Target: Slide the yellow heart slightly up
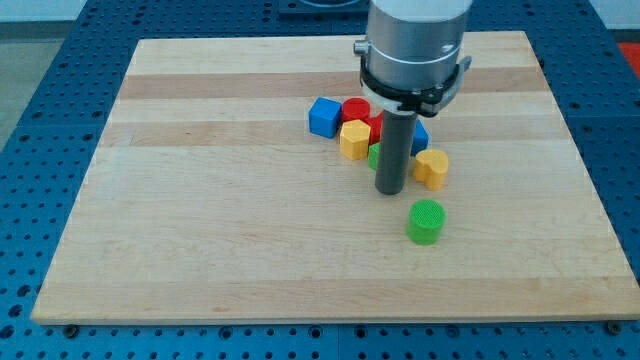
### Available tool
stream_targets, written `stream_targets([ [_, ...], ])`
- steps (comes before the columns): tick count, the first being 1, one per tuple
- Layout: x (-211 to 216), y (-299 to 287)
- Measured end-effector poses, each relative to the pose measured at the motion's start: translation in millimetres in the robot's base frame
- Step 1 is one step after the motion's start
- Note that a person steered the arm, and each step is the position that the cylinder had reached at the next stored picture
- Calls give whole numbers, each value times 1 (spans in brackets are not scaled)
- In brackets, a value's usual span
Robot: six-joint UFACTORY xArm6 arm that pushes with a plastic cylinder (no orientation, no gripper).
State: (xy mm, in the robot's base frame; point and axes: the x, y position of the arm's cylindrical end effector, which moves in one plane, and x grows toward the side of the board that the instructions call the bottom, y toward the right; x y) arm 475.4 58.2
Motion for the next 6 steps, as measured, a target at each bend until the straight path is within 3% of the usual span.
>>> stream_targets([
  [3, 1, -11],
  [6, 15, 48],
])
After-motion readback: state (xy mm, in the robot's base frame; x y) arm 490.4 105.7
